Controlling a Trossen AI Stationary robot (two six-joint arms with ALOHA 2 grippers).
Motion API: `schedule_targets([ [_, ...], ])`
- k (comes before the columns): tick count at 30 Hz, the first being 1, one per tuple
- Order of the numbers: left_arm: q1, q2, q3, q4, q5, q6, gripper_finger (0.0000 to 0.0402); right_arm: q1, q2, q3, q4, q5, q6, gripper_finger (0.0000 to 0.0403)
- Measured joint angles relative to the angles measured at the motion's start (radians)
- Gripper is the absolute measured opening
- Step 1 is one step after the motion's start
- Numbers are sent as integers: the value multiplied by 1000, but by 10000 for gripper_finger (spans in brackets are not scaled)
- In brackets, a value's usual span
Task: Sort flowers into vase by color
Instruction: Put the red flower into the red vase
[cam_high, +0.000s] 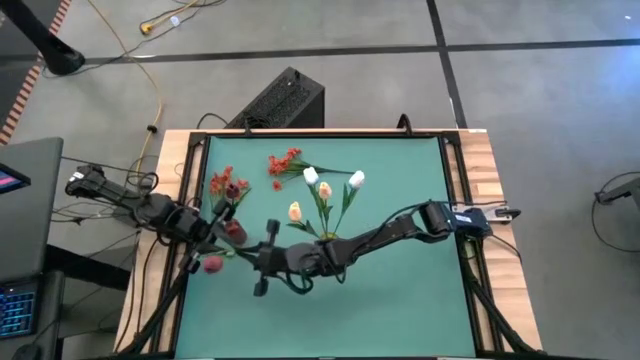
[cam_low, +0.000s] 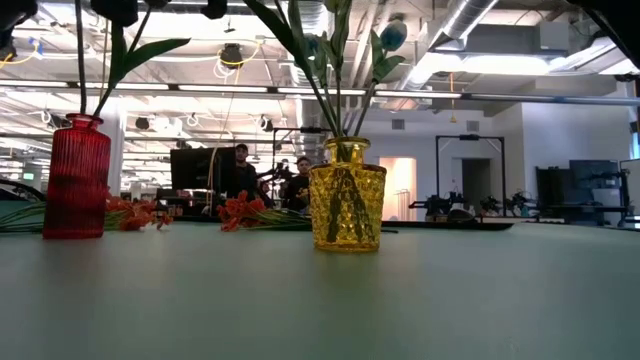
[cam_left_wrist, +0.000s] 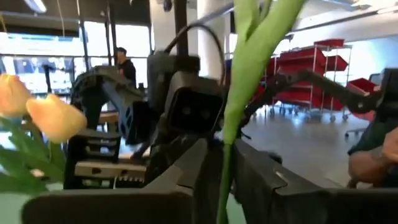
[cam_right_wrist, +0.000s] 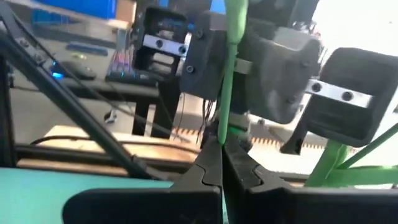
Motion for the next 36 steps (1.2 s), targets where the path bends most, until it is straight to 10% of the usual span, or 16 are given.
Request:
schedule_targets([
  [11,0,1,0,-80,1,-10,103,6,0,23,-49,-1,61,19],
  [24,0,-39,0,-129,12,-14,19,16,0,23,-71,6,91,21],
  [36,1,-40,1,-135,-49,-10,0,18,-18,22,-109,3,103,165],
])
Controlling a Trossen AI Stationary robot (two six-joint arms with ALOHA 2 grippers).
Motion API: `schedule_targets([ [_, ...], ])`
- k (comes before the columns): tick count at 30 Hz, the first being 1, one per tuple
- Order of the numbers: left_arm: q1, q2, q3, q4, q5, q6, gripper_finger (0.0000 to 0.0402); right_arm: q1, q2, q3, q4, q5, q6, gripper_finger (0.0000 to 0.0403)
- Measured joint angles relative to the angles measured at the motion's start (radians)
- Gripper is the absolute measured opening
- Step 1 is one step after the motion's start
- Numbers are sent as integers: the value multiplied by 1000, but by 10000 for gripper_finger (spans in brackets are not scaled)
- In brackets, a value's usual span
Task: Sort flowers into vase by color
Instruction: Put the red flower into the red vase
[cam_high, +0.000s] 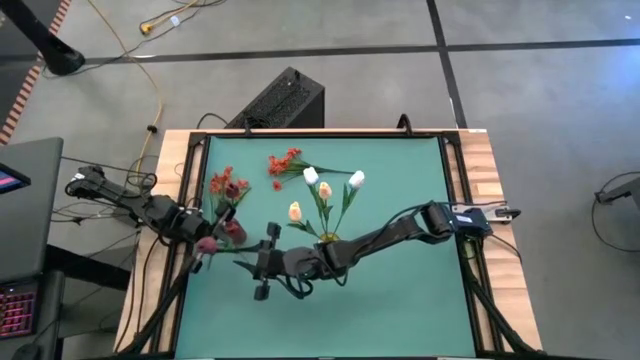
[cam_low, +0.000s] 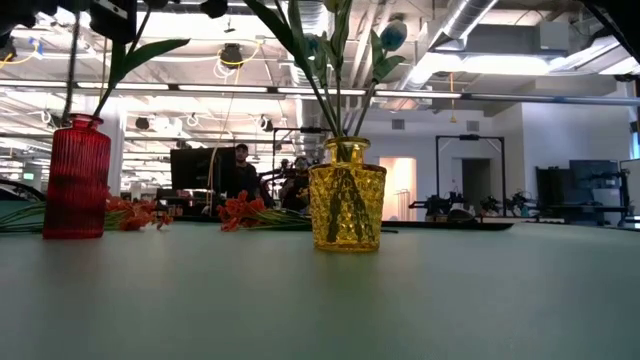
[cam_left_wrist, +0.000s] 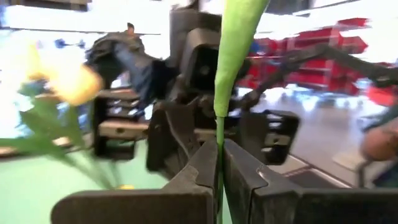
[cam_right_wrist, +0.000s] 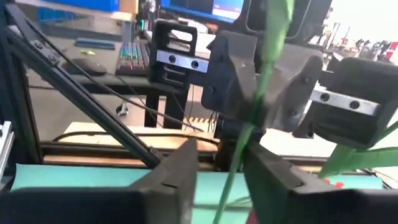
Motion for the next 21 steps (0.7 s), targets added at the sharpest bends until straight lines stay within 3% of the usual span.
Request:
schedule_targets([
  [5,0,-66,92,-215,-170,8,0,14,-91,0,-344,31,30,239],
  [10,0,-166,211,-470,-221,15,0,37,-178,0,-680,45,165,263],
  [15,0,-247,241,-462,-94,-49,0,59,-236,0,-841,153,240,264],
  [21,0,-271,241,-404,80,-84,0,109,-244,0,-906,233,236,264],
])
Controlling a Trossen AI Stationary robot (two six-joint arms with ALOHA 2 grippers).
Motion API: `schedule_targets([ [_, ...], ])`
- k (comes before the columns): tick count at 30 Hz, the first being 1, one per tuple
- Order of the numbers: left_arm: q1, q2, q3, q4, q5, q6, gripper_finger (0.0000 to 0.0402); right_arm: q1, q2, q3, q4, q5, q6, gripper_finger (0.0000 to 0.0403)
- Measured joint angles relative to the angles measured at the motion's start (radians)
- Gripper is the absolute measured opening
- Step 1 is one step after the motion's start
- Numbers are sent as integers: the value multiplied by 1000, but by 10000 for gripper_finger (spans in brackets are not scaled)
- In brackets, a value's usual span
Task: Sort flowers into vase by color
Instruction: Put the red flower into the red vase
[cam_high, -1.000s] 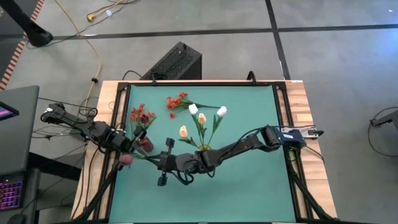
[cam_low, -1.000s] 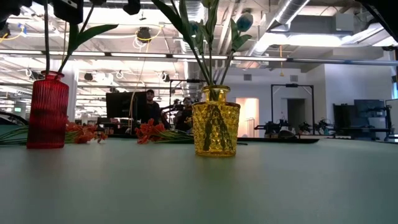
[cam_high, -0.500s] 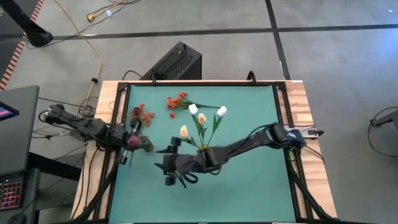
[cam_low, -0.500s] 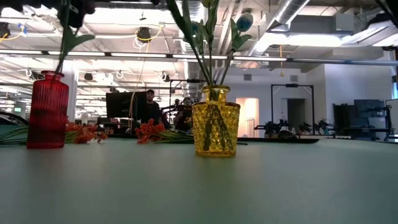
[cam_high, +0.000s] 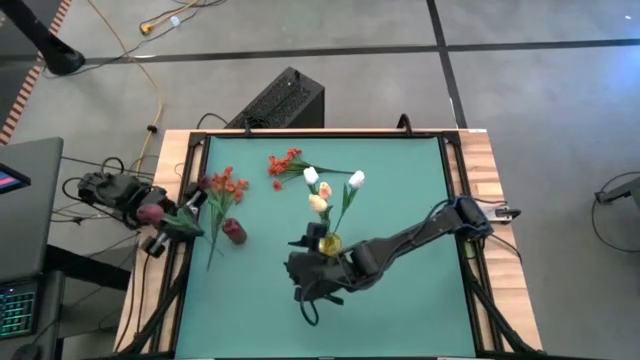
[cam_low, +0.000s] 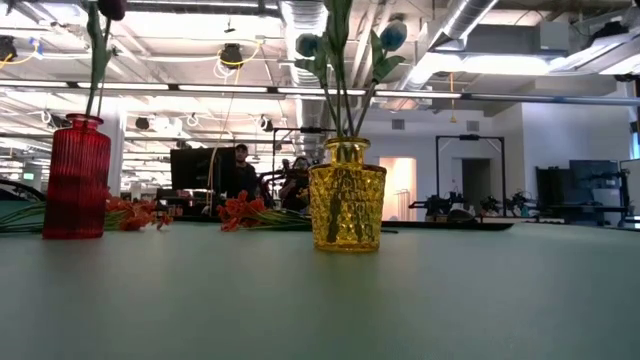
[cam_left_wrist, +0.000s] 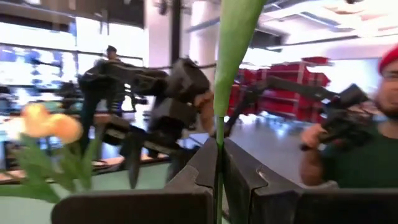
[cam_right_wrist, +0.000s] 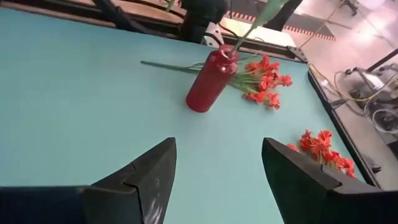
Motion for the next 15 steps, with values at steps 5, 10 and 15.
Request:
schedule_targets([
  [5,0,-3,0,6,131,-26,0,2,0,0,1,19,6,265],
  [10,0,-4,38,-100,150,-50,0,0,-5,0,-7,13,70,265],
  [15,0,-3,45,-241,55,16,0,-10,1,0,-74,8,148,265],
])
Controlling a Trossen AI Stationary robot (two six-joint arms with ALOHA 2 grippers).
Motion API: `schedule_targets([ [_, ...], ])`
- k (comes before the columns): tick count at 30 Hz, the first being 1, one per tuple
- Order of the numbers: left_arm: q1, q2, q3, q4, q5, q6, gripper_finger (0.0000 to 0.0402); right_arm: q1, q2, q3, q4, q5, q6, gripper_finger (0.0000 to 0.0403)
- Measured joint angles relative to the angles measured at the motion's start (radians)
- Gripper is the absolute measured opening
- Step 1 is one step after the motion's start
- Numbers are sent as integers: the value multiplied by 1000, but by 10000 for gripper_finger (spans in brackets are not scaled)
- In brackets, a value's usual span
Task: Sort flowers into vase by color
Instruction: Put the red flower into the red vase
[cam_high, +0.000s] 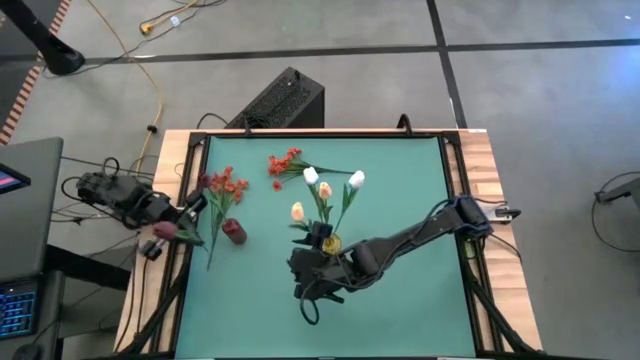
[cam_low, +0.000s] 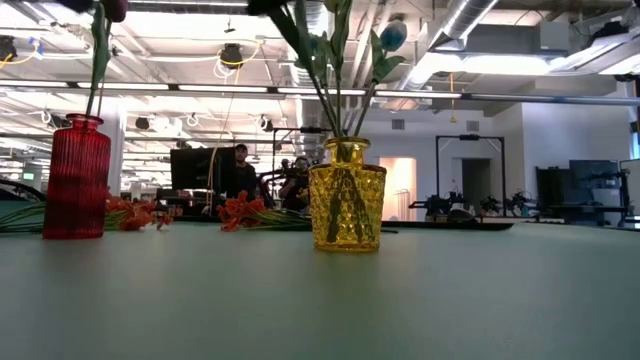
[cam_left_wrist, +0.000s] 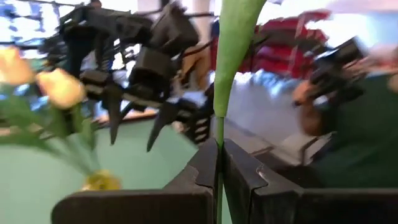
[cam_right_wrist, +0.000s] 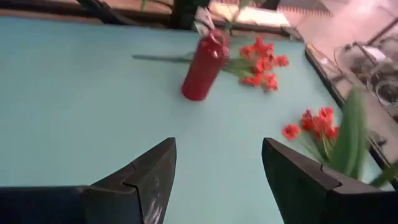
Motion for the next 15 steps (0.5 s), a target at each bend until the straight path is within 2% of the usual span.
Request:
schedule_targets([
  [3,0,0,1,-8,-30,3,0,-10,1,0,-30,77,16,265],
  [6,0,0,41,-35,-55,1,0,-3,1,0,-119,317,65,261],
  [7,0,0,58,-48,-66,1,0,1,-2,0,-167,361,87,258],
  [12,0,0,138,-113,-129,34,0,28,-3,-1,-336,410,244,234],
  [15,0,0,145,-116,-160,69,0,49,1,-30,-281,414,223,214],
])
